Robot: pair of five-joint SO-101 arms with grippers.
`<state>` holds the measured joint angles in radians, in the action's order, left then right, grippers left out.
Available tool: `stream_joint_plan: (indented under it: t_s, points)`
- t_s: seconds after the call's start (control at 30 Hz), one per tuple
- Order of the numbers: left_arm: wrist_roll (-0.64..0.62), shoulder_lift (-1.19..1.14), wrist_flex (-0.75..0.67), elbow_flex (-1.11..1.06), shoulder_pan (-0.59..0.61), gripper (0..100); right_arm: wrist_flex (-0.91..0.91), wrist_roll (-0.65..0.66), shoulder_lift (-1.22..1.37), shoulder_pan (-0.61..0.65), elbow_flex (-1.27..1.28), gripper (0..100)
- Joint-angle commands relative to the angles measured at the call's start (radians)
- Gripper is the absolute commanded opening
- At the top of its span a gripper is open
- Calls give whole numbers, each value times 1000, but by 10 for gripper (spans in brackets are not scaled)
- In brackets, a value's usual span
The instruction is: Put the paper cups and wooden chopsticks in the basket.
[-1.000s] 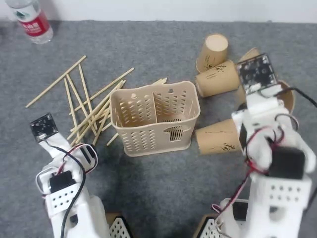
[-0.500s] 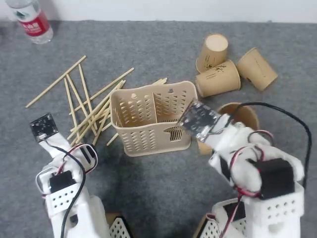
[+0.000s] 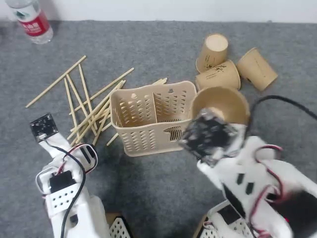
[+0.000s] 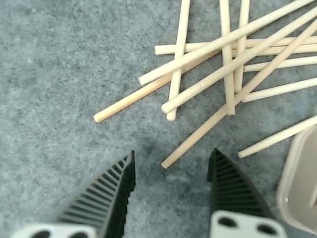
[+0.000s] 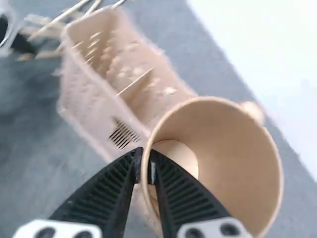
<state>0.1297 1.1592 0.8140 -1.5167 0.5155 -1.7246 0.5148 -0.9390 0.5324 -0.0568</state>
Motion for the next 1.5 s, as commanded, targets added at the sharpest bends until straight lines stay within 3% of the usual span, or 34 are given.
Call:
stream_joint_plan:
  t_s: [0.0, 0.17, 0.37, 0.67, 1.47]
  points:
    - [-6, 11, -23, 4, -8, 228, 73, -40, 19, -48, -92, 9]
    - [-6, 11, -23, 4, -8, 228, 214, -91, 41, -53, -95, 9]
    - [-6, 11, -23, 4, -8, 228, 251, -173, 200, -44, -100, 9]
    - [-6, 11, -26, 4, -8, 228, 272, -167, 312, 119, -101, 9]
    - [-6, 11, -26, 4, -8, 228, 269, -173, 503, 119, -51, 32]
